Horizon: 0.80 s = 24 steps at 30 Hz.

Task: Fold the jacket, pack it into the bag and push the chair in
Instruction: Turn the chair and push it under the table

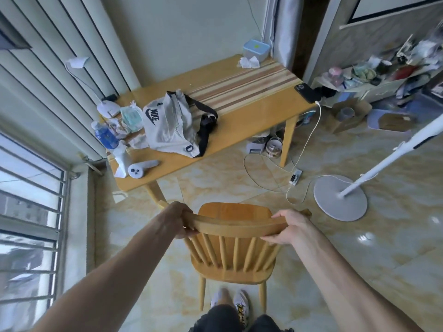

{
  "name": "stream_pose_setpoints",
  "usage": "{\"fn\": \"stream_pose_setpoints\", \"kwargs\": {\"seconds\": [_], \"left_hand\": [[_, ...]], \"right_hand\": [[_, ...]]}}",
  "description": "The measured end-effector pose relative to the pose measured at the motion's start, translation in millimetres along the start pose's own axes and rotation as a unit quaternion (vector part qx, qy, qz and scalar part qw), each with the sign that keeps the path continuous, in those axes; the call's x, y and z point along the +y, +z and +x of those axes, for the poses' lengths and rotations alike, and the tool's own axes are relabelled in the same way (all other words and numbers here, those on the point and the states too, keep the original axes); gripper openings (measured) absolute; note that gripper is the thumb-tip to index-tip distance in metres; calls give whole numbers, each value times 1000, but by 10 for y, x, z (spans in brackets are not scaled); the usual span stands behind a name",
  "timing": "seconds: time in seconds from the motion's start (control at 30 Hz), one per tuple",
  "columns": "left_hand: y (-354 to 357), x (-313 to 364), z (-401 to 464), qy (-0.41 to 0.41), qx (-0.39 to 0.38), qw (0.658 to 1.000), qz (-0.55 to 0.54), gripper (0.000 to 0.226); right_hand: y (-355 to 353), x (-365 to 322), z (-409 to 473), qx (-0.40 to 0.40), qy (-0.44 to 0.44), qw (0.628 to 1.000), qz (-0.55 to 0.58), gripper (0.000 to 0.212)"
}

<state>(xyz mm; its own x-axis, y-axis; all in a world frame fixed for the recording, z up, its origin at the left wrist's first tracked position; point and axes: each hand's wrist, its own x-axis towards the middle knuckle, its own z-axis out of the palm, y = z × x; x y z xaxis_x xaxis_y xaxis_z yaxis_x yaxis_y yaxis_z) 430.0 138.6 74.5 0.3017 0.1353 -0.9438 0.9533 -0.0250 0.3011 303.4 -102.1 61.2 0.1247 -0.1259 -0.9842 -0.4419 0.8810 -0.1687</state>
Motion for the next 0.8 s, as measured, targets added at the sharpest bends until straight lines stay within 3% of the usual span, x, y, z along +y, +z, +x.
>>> {"fn": "stream_pose_setpoints", "kwargs": {"seconds": [0.3, 0.53, 0.6, 0.73, 0.8], "left_hand": [[369, 894, 305, -16, -8, 999, -48, 43], [599, 1615, 664, -10, -43, 988, -145, 24], [646, 1746, 778, -15, -44, 982, -181, 15], [751, 1915, 993, -9, -48, 968, -246, 8], [838, 1958, 1170, 3, -65, 956, -287, 8]], "right_hand": [[767, -955, 114, 13, -15, 999, -26, 52], [1531, -1629, 299, -17, -53, 996, -67, 49], [1720, -1770, 399, -33, -67, 994, -75, 43], [2108, -2059, 659, -67, -81, 988, -110, 9], [2274, -2215, 861, -79, -83, 986, -121, 7]]}}
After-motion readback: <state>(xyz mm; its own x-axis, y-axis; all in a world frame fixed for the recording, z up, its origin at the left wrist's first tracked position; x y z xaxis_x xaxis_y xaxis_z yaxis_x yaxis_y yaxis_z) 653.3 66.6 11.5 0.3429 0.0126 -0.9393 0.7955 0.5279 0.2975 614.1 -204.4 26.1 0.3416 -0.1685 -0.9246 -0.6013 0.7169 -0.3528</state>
